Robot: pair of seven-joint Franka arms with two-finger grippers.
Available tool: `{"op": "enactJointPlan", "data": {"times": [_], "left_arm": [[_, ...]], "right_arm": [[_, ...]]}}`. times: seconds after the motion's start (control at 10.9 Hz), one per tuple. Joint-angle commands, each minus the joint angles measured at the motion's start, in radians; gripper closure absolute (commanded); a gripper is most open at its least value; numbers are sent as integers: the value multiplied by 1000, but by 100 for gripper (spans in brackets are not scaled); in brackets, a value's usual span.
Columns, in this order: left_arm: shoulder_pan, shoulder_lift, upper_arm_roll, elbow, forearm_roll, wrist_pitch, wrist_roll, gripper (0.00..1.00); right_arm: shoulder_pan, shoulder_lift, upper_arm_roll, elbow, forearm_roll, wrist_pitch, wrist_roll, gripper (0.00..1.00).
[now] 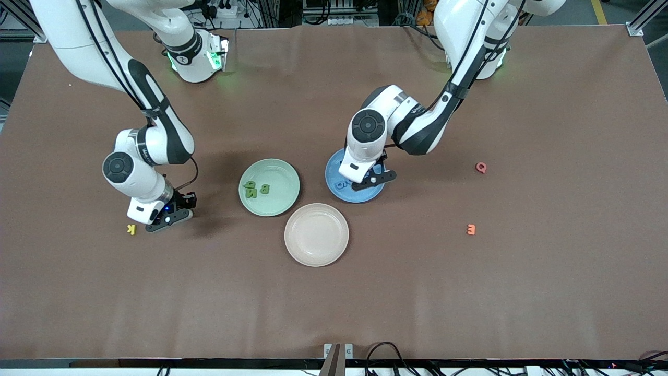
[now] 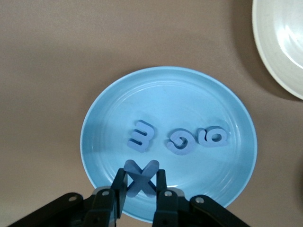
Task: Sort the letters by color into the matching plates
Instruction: 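Lower the blue X onto the blue plate while the right gripper lifts the u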
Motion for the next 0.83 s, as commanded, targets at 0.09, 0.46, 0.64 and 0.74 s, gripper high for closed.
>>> {"op": "enactJointPlan", "data": {"times": [0.09, 0.46, 0.64, 0.74], "left_arm": [[-37, 55, -2, 34, 23, 12, -34, 100], [-38, 93, -2, 53, 21, 58, -55, 86], [-38, 87, -2, 55, 24, 58, -59, 0], [-38, 86, -2, 61, 26, 58, -56, 0]], "right_arm": [[-18, -57, 14, 45, 17, -155, 110, 86], [-9, -74, 14, 45, 161, -181, 143, 86], [21, -76, 16, 51, 170, -181, 250, 86], [40, -74, 14, 52, 172, -181, 294, 86]]}}
